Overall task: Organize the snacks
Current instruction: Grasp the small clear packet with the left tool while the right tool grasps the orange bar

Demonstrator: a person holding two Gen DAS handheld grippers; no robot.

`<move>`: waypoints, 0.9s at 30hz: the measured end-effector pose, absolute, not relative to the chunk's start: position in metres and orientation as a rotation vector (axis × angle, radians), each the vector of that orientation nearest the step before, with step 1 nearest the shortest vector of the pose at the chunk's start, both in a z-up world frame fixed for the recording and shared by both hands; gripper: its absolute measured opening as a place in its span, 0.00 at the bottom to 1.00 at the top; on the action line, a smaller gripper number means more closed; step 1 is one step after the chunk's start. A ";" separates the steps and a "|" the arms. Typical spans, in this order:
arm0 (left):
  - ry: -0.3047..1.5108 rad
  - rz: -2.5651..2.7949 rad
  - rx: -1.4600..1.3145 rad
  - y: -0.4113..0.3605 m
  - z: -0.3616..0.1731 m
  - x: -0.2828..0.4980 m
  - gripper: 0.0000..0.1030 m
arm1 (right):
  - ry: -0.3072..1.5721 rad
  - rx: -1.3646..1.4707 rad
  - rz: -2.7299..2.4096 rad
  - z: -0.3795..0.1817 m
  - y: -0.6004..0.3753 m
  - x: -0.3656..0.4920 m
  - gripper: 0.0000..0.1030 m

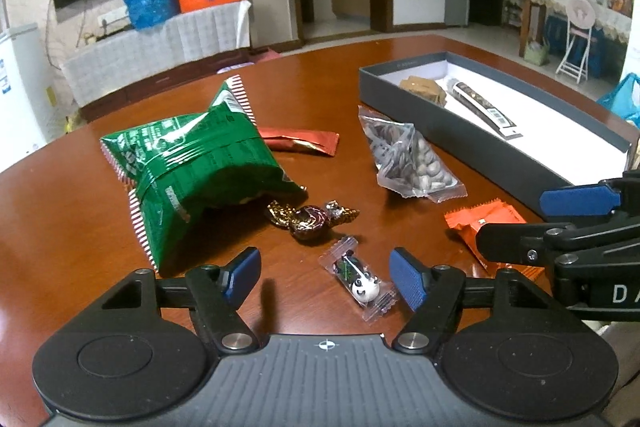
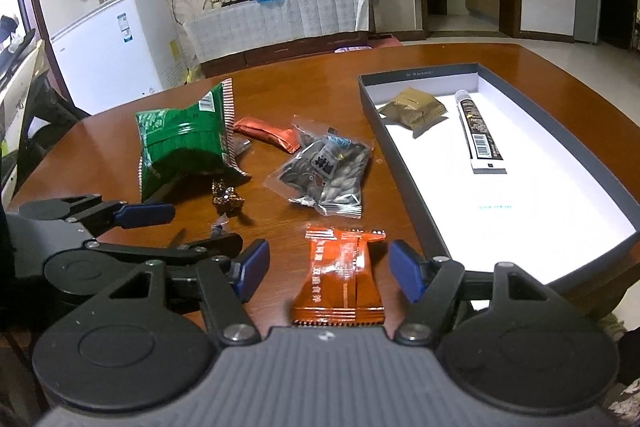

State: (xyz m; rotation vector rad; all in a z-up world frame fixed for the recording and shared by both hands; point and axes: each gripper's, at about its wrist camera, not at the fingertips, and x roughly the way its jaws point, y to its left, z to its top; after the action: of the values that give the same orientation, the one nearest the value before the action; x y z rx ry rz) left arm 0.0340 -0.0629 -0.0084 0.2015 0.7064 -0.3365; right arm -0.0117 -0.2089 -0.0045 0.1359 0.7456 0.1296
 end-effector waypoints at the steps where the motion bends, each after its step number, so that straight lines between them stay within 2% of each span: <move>1: 0.709 -0.340 0.205 -0.063 -0.009 0.036 0.69 | 0.749 0.131 0.127 -0.006 -0.208 -0.010 0.66; 9: 0.726 -0.340 0.233 -0.065 -0.012 0.042 0.66 | 0.765 0.085 0.130 -0.013 -0.202 -0.002 0.66; 14: 0.741 -0.362 0.205 -0.061 -0.011 0.043 0.53 | 0.790 0.081 0.132 -0.018 -0.201 0.002 0.66; 17: 0.745 -0.368 0.199 -0.060 -0.011 0.044 0.49 | 0.793 0.072 0.136 -0.019 -0.199 0.003 0.66; 27: 0.743 -0.378 0.207 -0.062 -0.009 0.043 0.40 | 0.803 0.018 0.132 -0.025 -0.192 0.005 0.66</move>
State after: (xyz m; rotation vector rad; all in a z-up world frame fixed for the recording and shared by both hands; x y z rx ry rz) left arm 0.0428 -0.0623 -0.0095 0.2066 0.7434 -0.3775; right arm 0.0055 -0.1915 -0.0253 0.0177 0.8031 0.1318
